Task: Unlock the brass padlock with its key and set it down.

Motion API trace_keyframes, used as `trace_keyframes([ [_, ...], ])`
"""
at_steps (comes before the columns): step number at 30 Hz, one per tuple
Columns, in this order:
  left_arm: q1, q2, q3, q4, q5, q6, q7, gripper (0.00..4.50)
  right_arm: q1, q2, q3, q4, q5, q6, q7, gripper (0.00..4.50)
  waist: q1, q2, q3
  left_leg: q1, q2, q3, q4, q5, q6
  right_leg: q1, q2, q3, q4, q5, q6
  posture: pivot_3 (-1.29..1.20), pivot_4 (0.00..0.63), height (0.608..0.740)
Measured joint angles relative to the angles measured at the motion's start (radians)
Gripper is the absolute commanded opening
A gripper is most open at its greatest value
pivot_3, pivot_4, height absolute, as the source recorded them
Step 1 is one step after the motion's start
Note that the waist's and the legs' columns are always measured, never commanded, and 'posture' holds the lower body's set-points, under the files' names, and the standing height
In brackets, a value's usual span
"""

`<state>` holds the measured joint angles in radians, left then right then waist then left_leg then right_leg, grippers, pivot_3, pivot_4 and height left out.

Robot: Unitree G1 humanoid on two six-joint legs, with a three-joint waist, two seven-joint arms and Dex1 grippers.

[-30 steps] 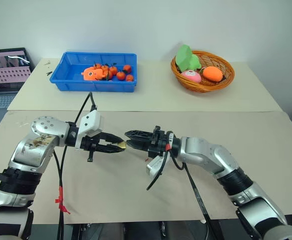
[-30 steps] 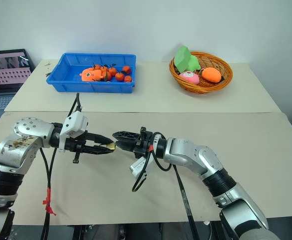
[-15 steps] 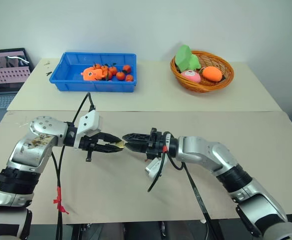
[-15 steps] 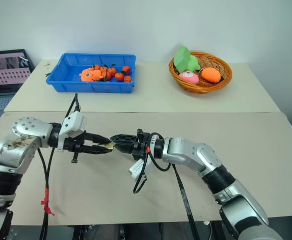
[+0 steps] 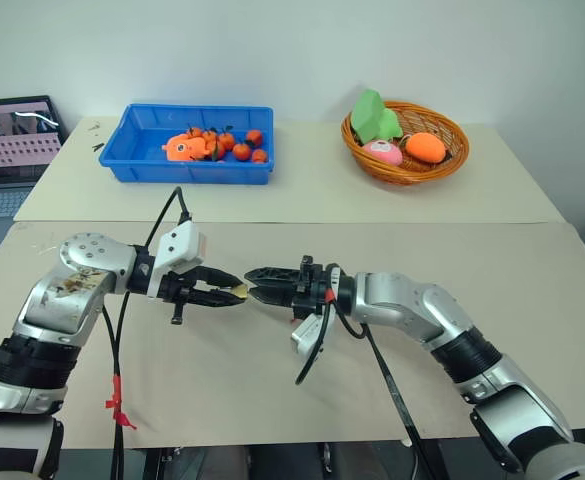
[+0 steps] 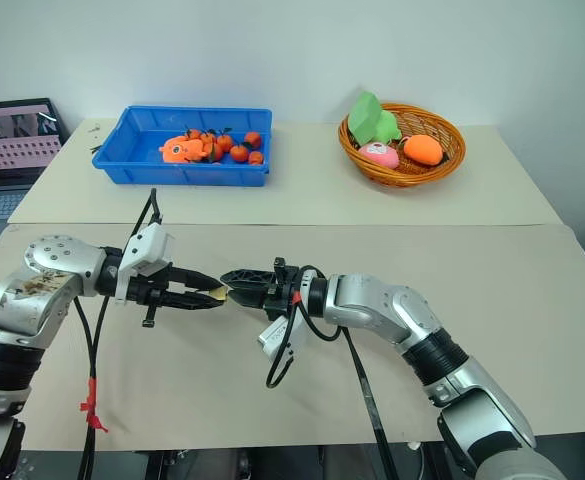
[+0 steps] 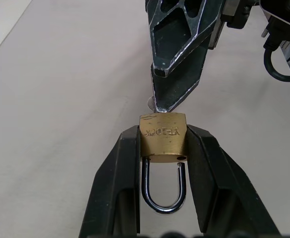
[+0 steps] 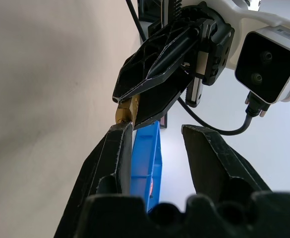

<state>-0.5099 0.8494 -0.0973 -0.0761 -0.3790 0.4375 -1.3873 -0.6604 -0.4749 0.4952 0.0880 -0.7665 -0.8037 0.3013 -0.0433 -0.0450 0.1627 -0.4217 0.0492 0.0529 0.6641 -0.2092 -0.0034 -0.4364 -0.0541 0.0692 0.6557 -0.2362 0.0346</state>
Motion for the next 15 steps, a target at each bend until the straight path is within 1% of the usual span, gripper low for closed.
trace_keyframes([
  [11,0.000,0.004,0.000,-0.019,-0.008,0.005,-0.001,0.81,-0.033,-0.054,-0.005,0.042,0.014,-0.035,-0.019,2.16,0.000,0.000,0.000,0.000,0.000,0.000,0.000,0.000,0.000,0.000,0.000,0.000,0.000,0.000,0.000,0.00,0.150,0.740],
  [15,-0.002,0.008,0.024,-0.038,-0.034,0.004,-0.002,0.81,-0.027,-0.071,0.008,0.081,-0.016,-0.041,-0.012,2.16,0.000,0.000,0.000,0.000,0.000,0.000,0.000,0.000,0.000,0.000,0.000,0.000,0.000,0.000,0.000,0.00,0.150,0.740],
])
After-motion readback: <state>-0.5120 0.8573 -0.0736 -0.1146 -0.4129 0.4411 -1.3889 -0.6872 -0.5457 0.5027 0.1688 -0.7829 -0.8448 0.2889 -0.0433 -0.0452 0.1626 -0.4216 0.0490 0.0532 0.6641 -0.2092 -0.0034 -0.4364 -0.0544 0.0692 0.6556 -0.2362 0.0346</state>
